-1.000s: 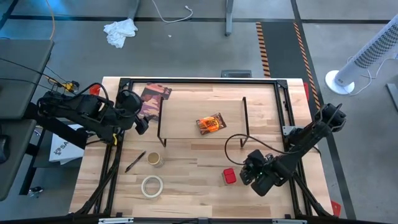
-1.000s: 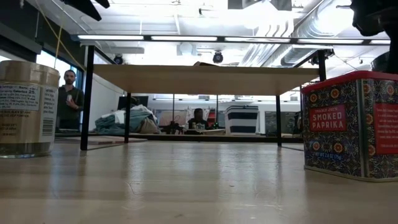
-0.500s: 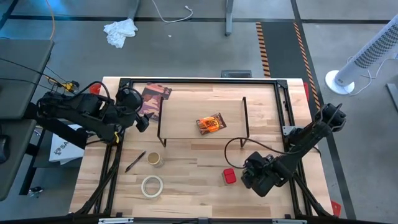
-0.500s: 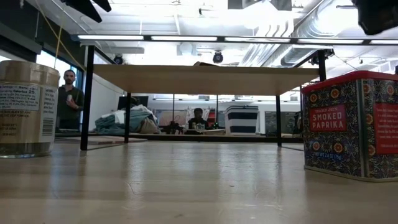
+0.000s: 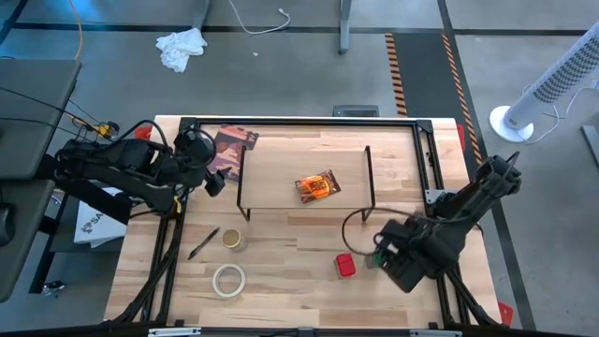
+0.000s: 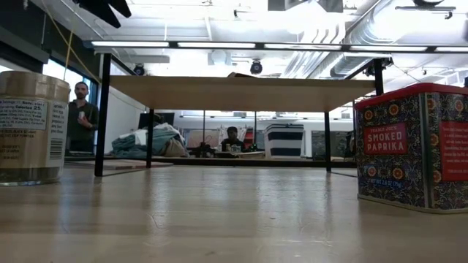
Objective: Shelf spices
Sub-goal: Remove the brown seasoning pack from the shelf
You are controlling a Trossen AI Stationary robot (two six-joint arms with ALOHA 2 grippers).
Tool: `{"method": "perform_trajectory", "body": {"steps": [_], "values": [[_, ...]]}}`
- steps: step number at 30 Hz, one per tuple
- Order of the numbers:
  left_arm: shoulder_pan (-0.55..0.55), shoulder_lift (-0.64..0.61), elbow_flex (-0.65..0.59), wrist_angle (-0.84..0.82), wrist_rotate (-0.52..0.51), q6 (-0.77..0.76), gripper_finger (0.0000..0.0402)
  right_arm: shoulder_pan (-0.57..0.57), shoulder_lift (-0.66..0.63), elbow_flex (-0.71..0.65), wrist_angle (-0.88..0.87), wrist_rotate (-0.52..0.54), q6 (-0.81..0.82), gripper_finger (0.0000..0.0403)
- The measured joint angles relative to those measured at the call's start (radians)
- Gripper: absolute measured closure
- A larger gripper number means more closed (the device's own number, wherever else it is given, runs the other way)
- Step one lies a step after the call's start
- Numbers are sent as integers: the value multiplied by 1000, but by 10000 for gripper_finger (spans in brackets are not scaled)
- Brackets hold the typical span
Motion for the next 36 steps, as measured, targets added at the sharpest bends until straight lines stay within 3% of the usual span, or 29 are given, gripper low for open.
{"method": "perform_trajectory", "body": {"steps": [5, 8, 11, 13, 17, 21, 28, 33, 36], "values": [[38, 1, 0, 106, 106, 54, 21, -127, -35, 116, 63, 164, -138, 84], [60, 9, 0, 236, 191, 138, 21, -272, -34, 174, 176, 186, -348, 84], [68, 22, 0, 364, 229, 236, 21, -433, -33, 207, 369, 81, -617, 84], [72, 34, 0, 431, 245, 311, 21, -544, -28, 209, 488, -71, -716, 84], [72, 69, 0, 484, 269, 421, 21, -716, 16, 209, 539, -277, -731, 84], [71, 115, 0, 457, 277, 462, 21, -808, 74, 209, 548, -373, -749, 84], [71, 208, 0, 450, 278, 455, 21, -858, 162, 209, 478, -355, -654, 84], [71, 277, 0, 450, 280, 453, 21, -869, 198, 209, 423, -249, -586, 84], [71, 311, 0, 452, 282, 451, 21, -869, 218, 209, 425, -238, -566, 84]]}}
